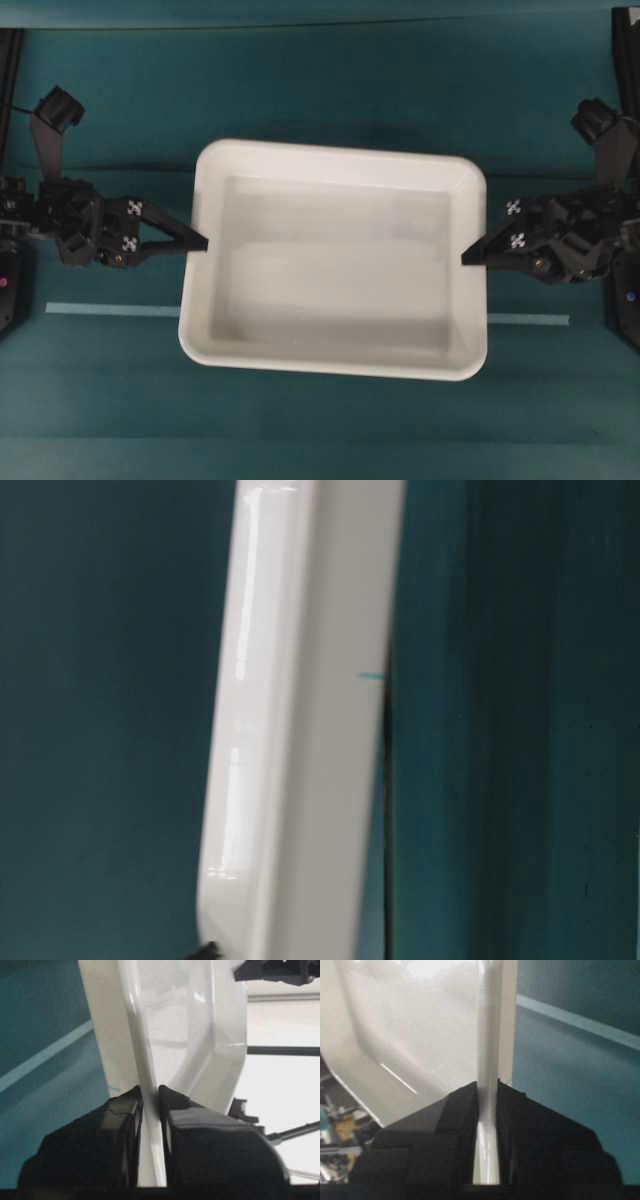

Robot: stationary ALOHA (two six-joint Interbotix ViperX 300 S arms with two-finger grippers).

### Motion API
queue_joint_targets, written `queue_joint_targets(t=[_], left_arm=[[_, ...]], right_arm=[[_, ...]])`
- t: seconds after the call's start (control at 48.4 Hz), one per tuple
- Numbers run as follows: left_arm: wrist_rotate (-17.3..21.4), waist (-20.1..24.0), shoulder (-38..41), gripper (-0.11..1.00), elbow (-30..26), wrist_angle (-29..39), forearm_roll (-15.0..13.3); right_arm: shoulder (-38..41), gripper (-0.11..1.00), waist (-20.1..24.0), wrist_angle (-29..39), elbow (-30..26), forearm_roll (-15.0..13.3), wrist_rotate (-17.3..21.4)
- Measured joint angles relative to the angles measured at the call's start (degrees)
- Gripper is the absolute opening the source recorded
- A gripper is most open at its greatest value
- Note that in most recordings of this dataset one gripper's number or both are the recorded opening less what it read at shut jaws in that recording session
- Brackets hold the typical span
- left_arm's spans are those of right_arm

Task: Lift the white case with both hands.
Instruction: 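Lift the gripped tray upward with both grippers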

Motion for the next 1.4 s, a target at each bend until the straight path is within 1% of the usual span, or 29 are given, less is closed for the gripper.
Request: queue_joint_targets(t=[0.206, 0.351, 0.454, 0.558, 0.764, 0.991, 1.177, 1.404], left_arm=[[-0.18, 0.00, -3.96, 0.08, -2.64, 4.22, 0.00], [-0.44, 0.09, -6.06, 0.08, -4.66, 5.80, 0.00], [-0.44, 0.18, -6.68, 0.08, -6.24, 6.77, 0.00], [-0.44, 0.26, -7.03, 0.08, -7.47, 7.82, 0.00], [-0.35, 0.26, -8.44, 0.08, -9.49, 8.70, -0.09], [-0.35, 0.26, -9.84, 0.08, -11.25, 9.58, 0.00], [-0.35, 0.18, -10.37, 0.08, -13.97, 12.57, -0.09], [-0.35, 0.18, -10.46, 0.08, -16.87, 13.27, 0.00]], right_arm=[[-4.92, 0.11, -1.58, 3.87, -3.25, 0.00, 0.00], [-6.68, 0.10, -2.11, 5.80, -5.19, -0.09, 0.00], [-6.94, 0.10, -2.11, 6.33, -6.15, -0.09, 0.00], [-7.12, 0.10, -2.11, 6.86, -7.29, -0.70, 0.00], [-8.35, 0.10, -2.29, 9.93, -10.90, -1.67, 0.00], [-9.23, 0.10, -2.29, 11.69, -13.62, -1.76, 0.00], [-9.40, 0.10, -2.37, 12.39, -16.26, -1.76, 0.00], [-9.58, 0.10, -2.46, 13.89, -20.04, -1.76, 0.00]])
